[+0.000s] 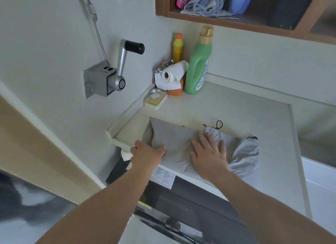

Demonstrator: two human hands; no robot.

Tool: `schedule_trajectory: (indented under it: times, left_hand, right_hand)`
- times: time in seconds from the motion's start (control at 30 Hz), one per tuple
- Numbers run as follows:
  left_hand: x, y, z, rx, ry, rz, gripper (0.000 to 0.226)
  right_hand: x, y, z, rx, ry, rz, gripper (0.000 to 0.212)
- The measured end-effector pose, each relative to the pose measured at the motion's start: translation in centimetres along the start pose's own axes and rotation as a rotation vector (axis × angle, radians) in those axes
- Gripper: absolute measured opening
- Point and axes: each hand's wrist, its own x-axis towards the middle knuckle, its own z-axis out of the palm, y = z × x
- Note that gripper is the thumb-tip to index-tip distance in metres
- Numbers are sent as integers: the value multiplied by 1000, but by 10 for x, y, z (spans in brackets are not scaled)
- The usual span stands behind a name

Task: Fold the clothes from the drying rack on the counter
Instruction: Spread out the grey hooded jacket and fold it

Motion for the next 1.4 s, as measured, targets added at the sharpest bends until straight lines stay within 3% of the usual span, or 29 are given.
schedule_trajectory:
  times: [0.27,0.4,0.53,0.7,0.8,0.9,1.0,1.1,1.23,1.3,1.4]
  left_hand:
    - [-10,6,4,-808,-135,-434,89]
    - [-15,17,13,-1008,-159,-448,87]
    - [-24,23,20,-1109,-351,-320,58]
    - [-39,38,13,-958,-460,-100,49]
    - [-51,46,14,-670,-482,149,54]
    - [-68,54,12,-380,-525,389,41]
    - [-77,64,12,-169,-470,573,30]
    - [-79,76,8,-89,-338,642,23]
    - [-81,93,9,-44,-238,703,29]
    - [-84,96,16,5,-215,727,21]
    - [-99,102,32,87,-213,870,24]
  right_hand:
    - [0,-4,4,41,-74,49,62]
    - [2,-4,2,40,-146,58,67]
    - [3,-3,4,36,-166,53,72]
    - [2,-4,5,8,-172,52,75]
    - [4,-5,6,15,-182,52,76]
    - [6,-3,-1,-7,-268,13,97]
    - [9,4,-22,18,-321,-46,100]
    - [5,12,-40,4,-151,-130,81]
    - [-23,40,-55,32,98,126,60]
    - [-37,54,-51,82,-5,242,60]
    - [-48,60,-31,171,-171,251,64]
